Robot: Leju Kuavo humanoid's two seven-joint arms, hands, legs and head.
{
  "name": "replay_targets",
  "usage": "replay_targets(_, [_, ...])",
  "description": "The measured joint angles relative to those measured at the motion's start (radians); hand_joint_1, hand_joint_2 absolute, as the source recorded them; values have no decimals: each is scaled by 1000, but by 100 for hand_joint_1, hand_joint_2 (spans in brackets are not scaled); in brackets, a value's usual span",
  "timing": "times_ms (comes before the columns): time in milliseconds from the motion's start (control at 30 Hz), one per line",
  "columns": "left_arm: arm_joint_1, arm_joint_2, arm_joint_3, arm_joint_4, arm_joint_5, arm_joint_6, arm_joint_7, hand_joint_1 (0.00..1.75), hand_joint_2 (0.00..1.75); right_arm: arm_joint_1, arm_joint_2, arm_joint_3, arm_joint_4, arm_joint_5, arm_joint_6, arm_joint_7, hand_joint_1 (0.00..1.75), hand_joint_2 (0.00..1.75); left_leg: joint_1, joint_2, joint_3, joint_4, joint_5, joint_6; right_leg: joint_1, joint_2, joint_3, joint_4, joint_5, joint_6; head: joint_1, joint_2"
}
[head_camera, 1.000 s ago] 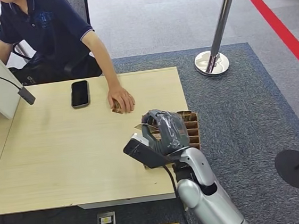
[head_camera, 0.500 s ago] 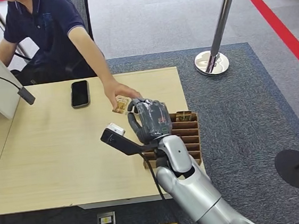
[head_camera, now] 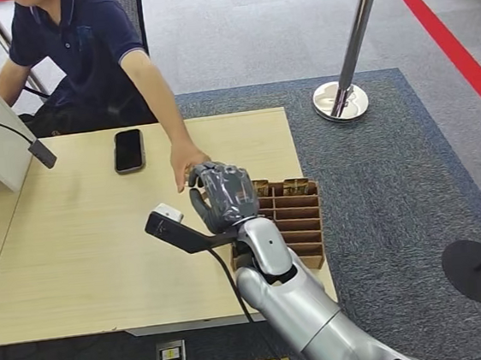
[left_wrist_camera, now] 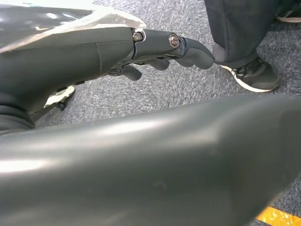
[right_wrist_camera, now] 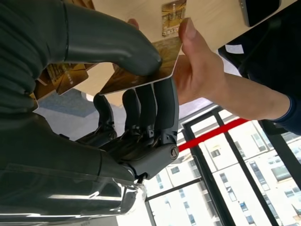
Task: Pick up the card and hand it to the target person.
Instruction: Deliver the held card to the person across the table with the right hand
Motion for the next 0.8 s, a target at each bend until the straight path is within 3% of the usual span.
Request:
replay_targets(67, [0, 0, 0, 0, 0, 0, 0, 0, 0, -4, 3, 1, 13, -1, -4, -1, 83, 175, 0, 0, 0, 0, 0, 0, 0, 0, 0, 0, 0, 0, 0, 0])
replay_targets(133, [0, 0, 0, 0, 0, 0, 0, 0, 0, -8, 6, 1, 24, -1, -6, -2, 30, 175, 0, 0, 0, 0, 0, 0, 0, 0, 0, 0, 0, 0, 0, 0])
replay_targets(167, [0, 0, 0, 0, 0, 0, 0, 0, 0, -9, 7, 2, 28, -1, -7, -2, 14, 175, 0, 0, 0, 0, 0, 0, 0, 0, 0, 0, 0, 0, 0, 0])
replay_targets(233, [0, 0, 0, 0, 2, 0, 0, 0, 0, -12, 8, 2, 35, -2, -7, -5, 0, 175, 0, 0, 0, 0, 0, 0, 0, 0, 0, 0, 0, 0, 0, 0])
replay_targets(367, [0, 0, 0, 0, 3, 1, 0, 0, 0, -17, 11, 3, 51, -10, -23, -11, 0, 0, 0, 0, 0, 0, 0, 0, 0, 0, 0, 0, 0, 0, 0, 0])
replay_targets(600, [0, 0, 1, 0, 12, 1, -6, 0, 0, -13, -1, 1, 51, -15, -97, -7, 0, 0, 0, 0, 0, 0, 0, 0, 0, 0, 0, 0, 0, 0, 0, 0])
replay_targets(800, [1, 0, 13, 0, 47, -14, -60, 0, 0, 95, -87, -56, -120, 12, -168, 16, 0, 0, 0, -1, 0, 1, 0, 1, 0, 0, 0, -2, 0, 0, 0, 0])
